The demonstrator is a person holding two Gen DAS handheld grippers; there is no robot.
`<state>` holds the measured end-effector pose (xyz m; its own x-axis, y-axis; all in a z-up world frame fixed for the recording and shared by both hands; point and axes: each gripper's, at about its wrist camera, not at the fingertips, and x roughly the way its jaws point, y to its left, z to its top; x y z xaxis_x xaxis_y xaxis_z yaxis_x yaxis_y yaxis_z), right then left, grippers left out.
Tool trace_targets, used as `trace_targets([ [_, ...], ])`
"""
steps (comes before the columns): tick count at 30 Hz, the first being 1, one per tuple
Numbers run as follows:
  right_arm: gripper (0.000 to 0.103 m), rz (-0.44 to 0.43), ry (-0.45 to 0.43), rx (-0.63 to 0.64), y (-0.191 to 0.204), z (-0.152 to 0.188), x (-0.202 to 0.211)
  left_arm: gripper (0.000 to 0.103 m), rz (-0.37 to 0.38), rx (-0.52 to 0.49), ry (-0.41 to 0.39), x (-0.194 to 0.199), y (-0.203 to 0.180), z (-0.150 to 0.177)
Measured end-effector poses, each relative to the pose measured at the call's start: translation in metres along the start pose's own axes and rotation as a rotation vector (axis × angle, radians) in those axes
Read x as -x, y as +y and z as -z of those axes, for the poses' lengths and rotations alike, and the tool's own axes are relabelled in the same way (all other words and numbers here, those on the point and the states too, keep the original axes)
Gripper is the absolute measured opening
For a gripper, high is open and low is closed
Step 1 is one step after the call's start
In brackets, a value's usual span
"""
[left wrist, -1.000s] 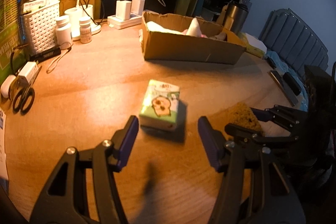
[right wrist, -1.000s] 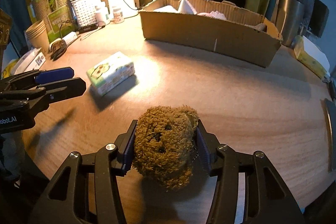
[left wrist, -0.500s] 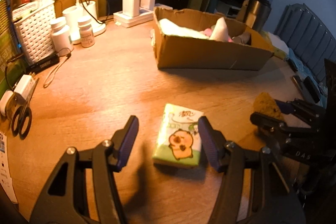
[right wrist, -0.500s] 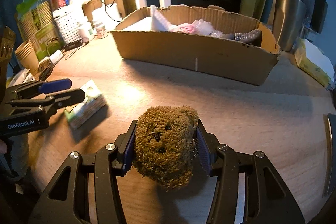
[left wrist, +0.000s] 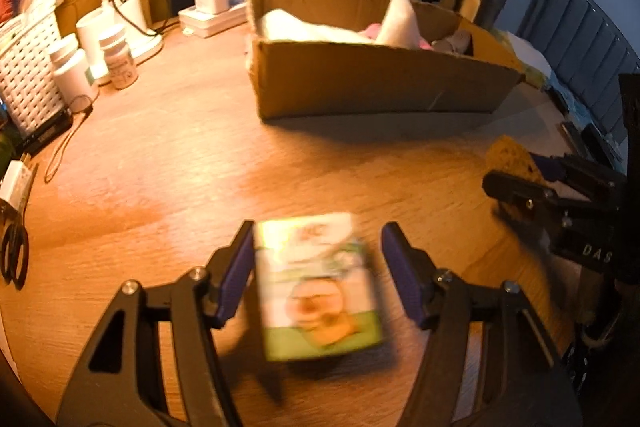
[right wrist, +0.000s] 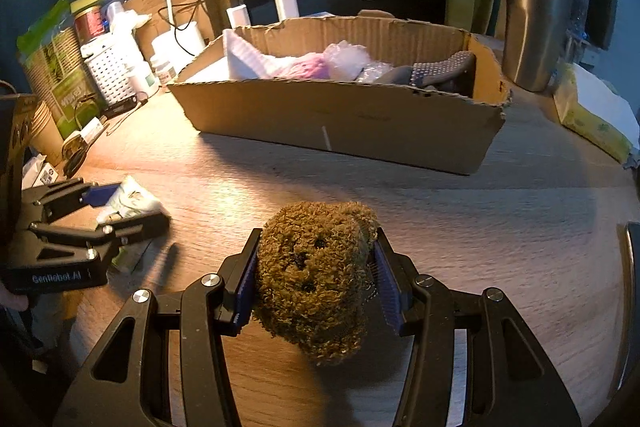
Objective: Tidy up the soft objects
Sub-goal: 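Grasp the green tissue pack with the left tool while the right tool holds the sponge, then carry the sponge and tissue pack into the box with both tools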
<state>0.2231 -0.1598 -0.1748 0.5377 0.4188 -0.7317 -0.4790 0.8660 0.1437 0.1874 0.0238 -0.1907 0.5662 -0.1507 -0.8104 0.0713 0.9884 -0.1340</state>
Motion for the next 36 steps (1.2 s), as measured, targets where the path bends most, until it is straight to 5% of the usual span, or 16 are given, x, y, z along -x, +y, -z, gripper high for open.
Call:
trace_targets([
  [4,0.054,-0.005,-0.003,-0.009,-0.005,0.000,0.000,0.063,0.003,-0.014,-0.004,-0.002,-0.005,-0.001],
  [7,0.054,-0.008,-0.009,-0.015,-0.007,0.001,0.000,0.049,0.006,-0.017,-0.008,-0.003,-0.007,-0.003],
  [19,0.054,0.001,-0.062,-0.033,-0.019,-0.002,0.019,0.048,0.048,-0.053,-0.045,0.009,-0.024,-0.009],
  [36,0.054,0.043,-0.178,-0.003,-0.029,-0.031,0.059,0.048,0.115,-0.063,-0.260,0.067,-0.049,-0.056],
])
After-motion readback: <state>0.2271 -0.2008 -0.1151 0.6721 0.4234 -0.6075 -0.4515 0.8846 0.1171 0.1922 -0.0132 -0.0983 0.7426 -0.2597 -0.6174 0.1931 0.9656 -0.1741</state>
